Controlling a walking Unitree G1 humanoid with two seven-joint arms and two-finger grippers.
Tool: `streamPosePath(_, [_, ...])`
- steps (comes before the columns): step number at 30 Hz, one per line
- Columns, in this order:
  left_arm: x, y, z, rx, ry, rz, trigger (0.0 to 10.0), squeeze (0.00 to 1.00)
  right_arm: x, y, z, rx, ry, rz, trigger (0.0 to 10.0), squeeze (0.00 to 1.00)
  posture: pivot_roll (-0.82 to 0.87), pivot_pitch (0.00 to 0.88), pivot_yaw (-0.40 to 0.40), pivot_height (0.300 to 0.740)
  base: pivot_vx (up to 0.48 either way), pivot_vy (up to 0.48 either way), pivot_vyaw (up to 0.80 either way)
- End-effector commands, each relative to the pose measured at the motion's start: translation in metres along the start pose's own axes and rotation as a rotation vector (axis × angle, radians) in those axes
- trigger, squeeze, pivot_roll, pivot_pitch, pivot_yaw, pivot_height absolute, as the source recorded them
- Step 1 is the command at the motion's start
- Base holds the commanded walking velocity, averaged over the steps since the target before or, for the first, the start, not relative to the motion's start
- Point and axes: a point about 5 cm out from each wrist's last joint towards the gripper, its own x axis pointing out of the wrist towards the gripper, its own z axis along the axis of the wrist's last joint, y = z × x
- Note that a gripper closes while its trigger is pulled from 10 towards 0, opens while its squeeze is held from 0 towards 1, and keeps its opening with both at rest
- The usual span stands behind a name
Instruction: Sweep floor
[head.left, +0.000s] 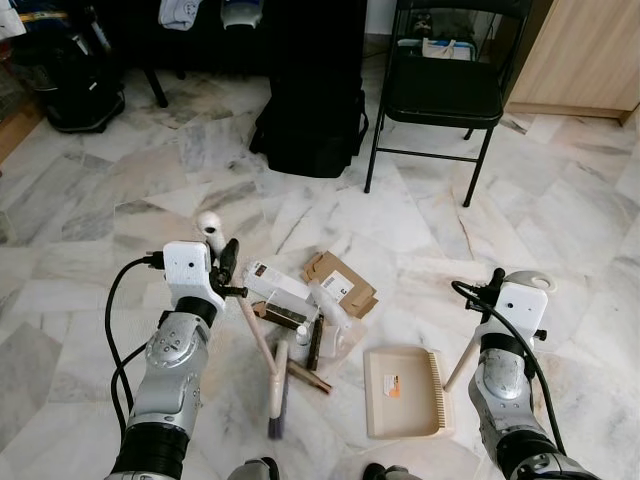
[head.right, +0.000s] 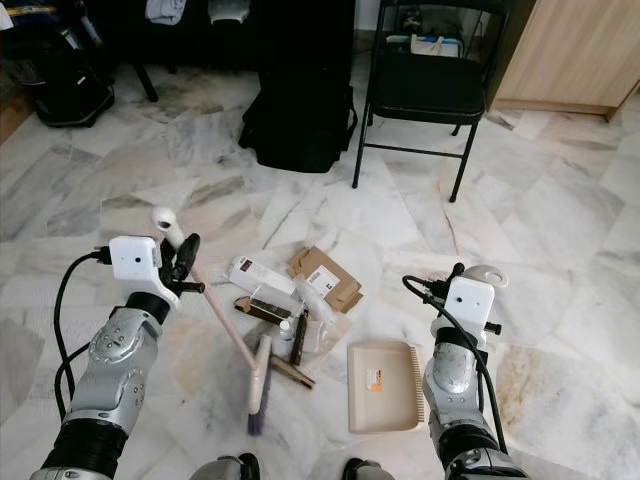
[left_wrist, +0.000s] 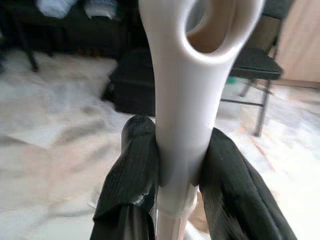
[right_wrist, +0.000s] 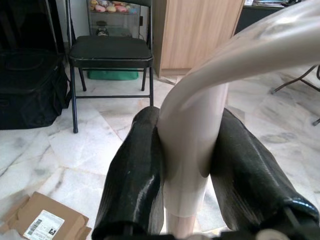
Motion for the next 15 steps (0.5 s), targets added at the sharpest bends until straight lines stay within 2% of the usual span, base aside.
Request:
streamPosePath(1, [-0.004,-0.003,-0.009,-0.067,0.052,-0.032,10.0,0.00,-0.009,-0.004,-0.013,-0.035,0.057,0.014,10.0,0.00,0.16,0.249,0.013,0.740,0.000,0.000,0.00])
streamPosePath(5, [-0.012,-0.002,-0.014,-0.134,0.109,-0.053,10.0,0.00,-0.008,-0.004,-0.013,-0.036,0.059,0.018,10.0,0.00,0.17,0.246,0.008,0.740,0.000,0.000,0.00])
streamPosePath(8, [-0.016,-0.003,-0.012,-0.201,0.113,-0.061,10.0,0.00,-0.006,-0.003,-0.012,-0.034,0.058,0.021,10.0,0.00,0.17,0.245,0.006,0.740,0.000,0.000,0.00])
streamPosePath(9, [-0.021,-0.004,-0.010,-0.247,0.125,-0.082,10.0,0.00,-0.005,-0.001,-0.010,-0.033,0.059,0.025,10.0,0.00,0.17,0.242,0.004,0.740,0.000,0.000,0.00])
streamPosePath(10, [-0.021,-0.004,-0.010,-0.247,0.125,-0.082,10.0,0.00,-0.005,-0.001,-0.010,-0.033,0.059,0.025,10.0,0.00,0.17,0.242,0.004,0.740,0.000,0.000,0.00])
streamPosePath(12, [-0.027,-0.008,-0.003,-0.333,0.118,-0.107,10.0,0.00,-0.004,0.001,-0.009,-0.028,0.060,0.032,10.0,0.00,0.18,0.238,-0.001,0.740,0.000,0.000,0.00])
streamPosePath(15, [-0.030,-0.012,0.004,-0.377,0.104,-0.127,10.0,0.00,-0.003,0.003,-0.008,-0.025,0.062,0.037,10.0,0.00,0.19,0.236,-0.002,0.740,0.000,0.000,0.00])
